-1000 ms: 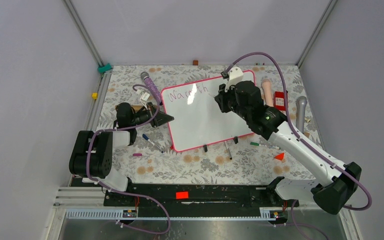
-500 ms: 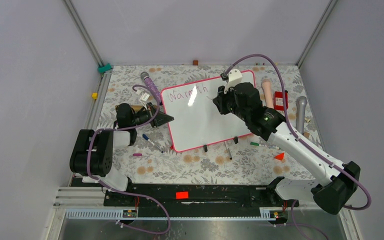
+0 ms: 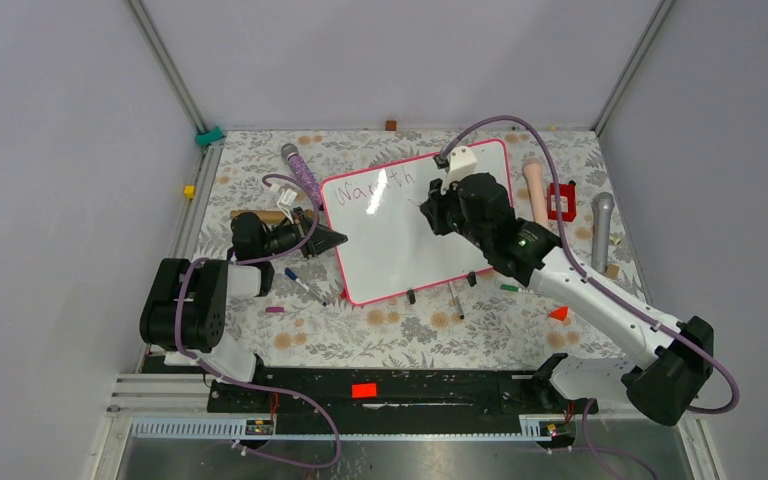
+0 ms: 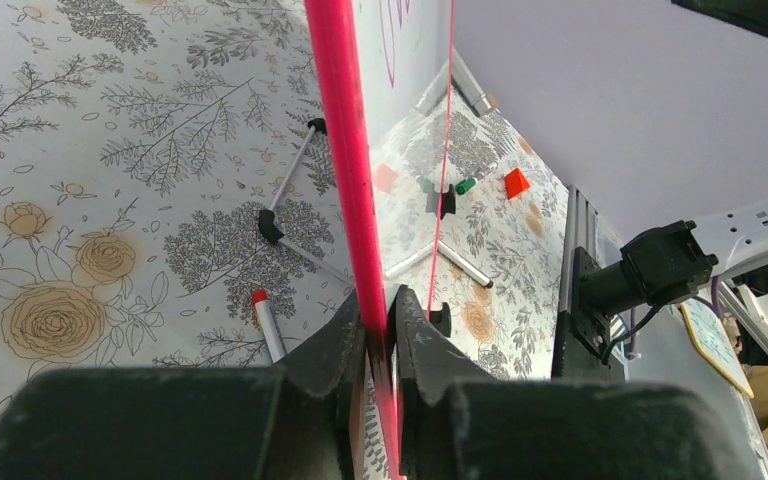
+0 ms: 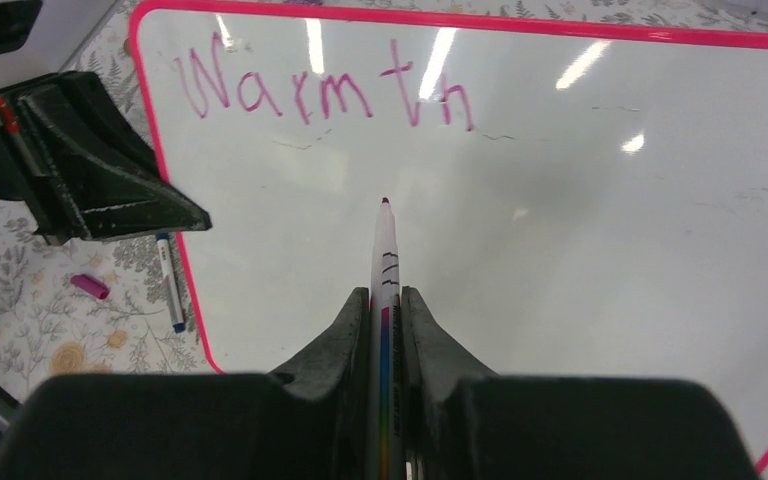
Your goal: Write a sentence on the whiteboard
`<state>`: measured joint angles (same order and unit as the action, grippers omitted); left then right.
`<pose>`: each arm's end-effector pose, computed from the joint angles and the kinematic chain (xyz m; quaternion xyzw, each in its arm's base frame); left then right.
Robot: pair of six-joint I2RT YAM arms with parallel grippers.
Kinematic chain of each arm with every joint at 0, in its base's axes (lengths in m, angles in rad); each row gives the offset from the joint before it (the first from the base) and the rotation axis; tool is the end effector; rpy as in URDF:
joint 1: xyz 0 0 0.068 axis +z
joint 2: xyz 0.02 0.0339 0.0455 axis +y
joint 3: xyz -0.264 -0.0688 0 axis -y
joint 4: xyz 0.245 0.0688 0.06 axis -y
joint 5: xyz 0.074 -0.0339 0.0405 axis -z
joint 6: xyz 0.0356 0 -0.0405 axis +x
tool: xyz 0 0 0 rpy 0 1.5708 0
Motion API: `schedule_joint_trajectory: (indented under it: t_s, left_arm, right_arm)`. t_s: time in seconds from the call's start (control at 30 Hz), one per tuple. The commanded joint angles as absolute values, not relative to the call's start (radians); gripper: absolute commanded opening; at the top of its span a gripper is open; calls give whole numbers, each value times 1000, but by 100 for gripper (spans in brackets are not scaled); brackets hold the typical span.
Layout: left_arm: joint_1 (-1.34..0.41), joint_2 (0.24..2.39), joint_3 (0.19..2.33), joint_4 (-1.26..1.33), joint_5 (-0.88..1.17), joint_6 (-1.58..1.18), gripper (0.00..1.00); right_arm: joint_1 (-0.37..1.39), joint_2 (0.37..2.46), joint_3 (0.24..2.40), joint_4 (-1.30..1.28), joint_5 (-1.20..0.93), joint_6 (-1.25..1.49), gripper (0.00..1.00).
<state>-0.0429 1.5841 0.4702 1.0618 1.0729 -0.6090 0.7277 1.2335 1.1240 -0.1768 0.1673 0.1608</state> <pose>0.2747 -0.0431 0.1793 0.1638 0.6969 -0.5406 0.4419 0.2185 0.1867 0.3647 -0.1751 0.7801 0.1961 0.5677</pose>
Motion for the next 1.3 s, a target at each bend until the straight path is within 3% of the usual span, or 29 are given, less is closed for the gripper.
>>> schedule_joint_trajectory:
  t_s: [0.0, 0.6, 1.27]
  left_arm:
    - [-31, 1606, 456, 1141, 974, -514, 0]
    - [-31, 1613, 454, 1157, 975, -524, 0]
    - [-31, 1614, 454, 1162, 975, -525, 0]
  right_arm:
    - [811, 1275, 1127, -113, 215, 160, 0]
    - [963, 1445, 1235, -61, 279, 120, 0]
    - [975, 1578, 1361, -75, 335, 52, 0]
